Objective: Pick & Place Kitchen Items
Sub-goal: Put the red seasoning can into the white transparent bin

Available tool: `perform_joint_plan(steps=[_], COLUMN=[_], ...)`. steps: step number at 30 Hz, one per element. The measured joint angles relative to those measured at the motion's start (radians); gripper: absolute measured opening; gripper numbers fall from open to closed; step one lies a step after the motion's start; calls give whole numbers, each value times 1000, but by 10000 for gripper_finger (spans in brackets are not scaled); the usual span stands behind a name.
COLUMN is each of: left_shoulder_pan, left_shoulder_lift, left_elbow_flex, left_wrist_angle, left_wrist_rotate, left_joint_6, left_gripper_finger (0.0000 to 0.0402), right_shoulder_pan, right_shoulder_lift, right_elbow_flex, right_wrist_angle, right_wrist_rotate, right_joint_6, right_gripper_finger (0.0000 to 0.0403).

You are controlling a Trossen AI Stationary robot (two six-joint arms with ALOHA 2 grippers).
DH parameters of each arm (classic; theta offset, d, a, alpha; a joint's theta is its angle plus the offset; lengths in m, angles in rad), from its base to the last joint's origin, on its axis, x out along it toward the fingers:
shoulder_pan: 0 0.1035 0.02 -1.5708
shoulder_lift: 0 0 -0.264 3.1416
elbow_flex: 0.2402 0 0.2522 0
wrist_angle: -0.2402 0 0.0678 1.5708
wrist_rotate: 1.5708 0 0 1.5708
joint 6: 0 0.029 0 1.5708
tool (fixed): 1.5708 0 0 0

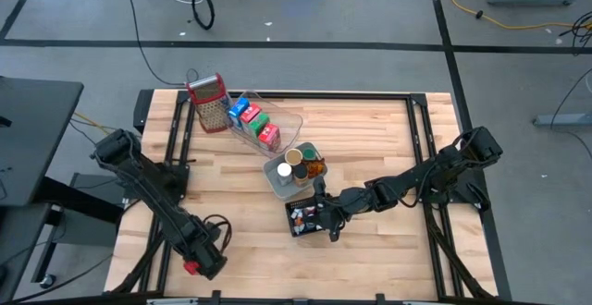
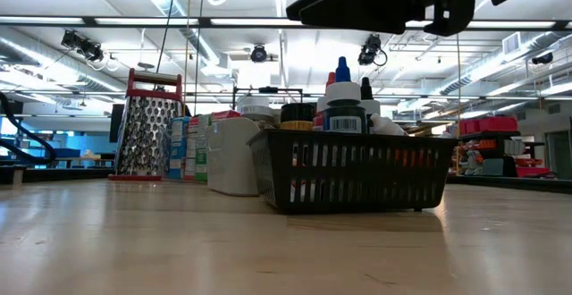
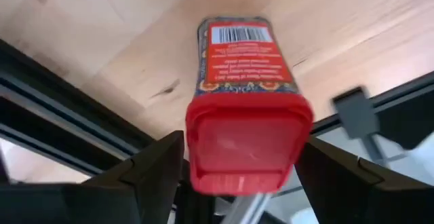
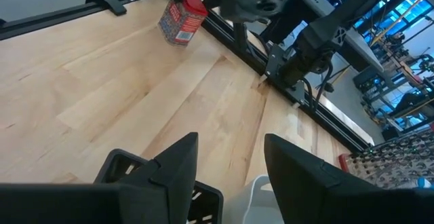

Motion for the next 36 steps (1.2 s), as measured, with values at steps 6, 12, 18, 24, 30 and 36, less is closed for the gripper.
perform_joint_plan(steps=[6, 12, 18, 24, 30, 36], left_shoulder_pan=[0, 8, 47, 129, 249, 387], left_shoulder_lift=[73, 91, 91, 89, 92, 92], left_elbow_flex=[-1, -1, -1, 5, 58, 162], left_wrist_angle=[54, 88, 89, 115, 105, 92], left_wrist_rotate=[18, -7, -43, -92, -304, -431], left_joint_6=[91, 166, 161, 293, 540, 852], left_gripper_finger=[279, 250, 219, 220, 231, 220], right_shoulder_pan=[0, 0, 13, 41, 41, 42], right_shoulder_lift=[0, 0, -54, -174, -274, -304], right_elbow_flex=[0, 0, 0, 0, 0, 0], right_wrist_angle=[2, -1, -107, -309, -495, -526], right_wrist_rotate=[0, 1, 85, 279, 326, 315], right_joint_6=[0, -3, -7, 49, 196, 240], right_gripper_finger=[180, 180, 180, 180, 180, 180])
